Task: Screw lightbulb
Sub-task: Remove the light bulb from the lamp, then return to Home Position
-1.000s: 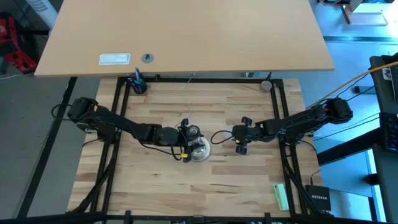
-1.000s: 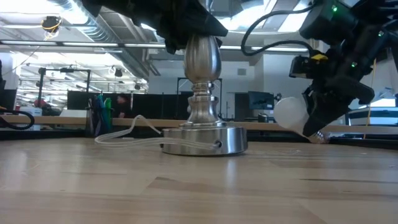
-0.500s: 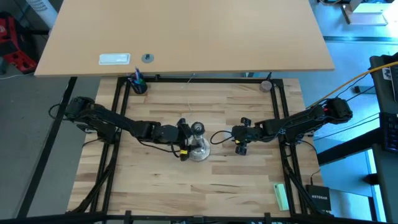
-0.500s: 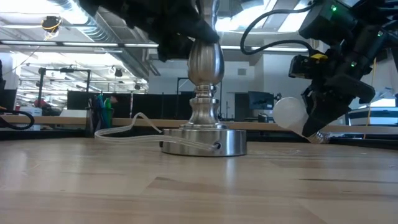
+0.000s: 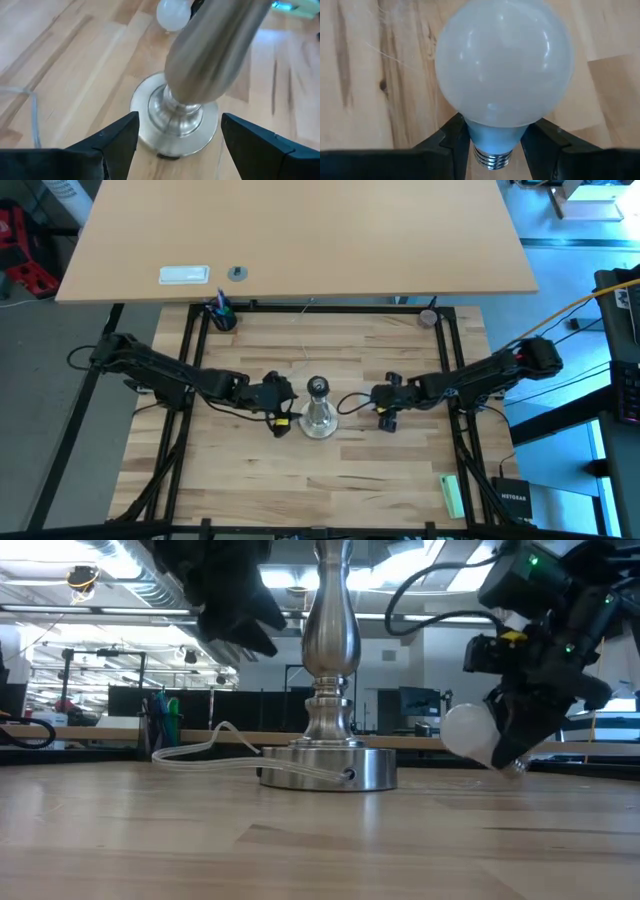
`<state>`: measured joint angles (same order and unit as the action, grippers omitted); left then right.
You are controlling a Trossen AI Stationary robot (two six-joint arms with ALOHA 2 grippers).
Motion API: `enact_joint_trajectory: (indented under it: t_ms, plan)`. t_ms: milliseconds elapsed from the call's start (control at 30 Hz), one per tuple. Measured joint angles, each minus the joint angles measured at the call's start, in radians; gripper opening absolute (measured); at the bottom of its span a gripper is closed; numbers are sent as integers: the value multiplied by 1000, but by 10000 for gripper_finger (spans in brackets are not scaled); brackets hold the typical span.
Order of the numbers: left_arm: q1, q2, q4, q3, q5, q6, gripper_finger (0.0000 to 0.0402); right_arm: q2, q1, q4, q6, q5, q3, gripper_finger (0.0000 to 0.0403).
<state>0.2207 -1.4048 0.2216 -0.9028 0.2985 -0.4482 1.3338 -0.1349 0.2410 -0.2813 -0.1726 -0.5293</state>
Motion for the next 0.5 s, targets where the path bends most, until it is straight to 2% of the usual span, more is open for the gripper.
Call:
enact_joint_trajectory:
  t_ms: [233, 367, 500]
  plan:
    - [0, -3, 0, 0, 5, 11, 264, 81, -2, -38, 8, -23, 0, 196]
    - [0, -3, 0, 0, 5, 24, 264, 80, -2, -59, 18, -27, 0, 216]
    - [1, 5, 2, 0, 5, 31, 264, 40, -2, 27, 25, -27, -37, 232]
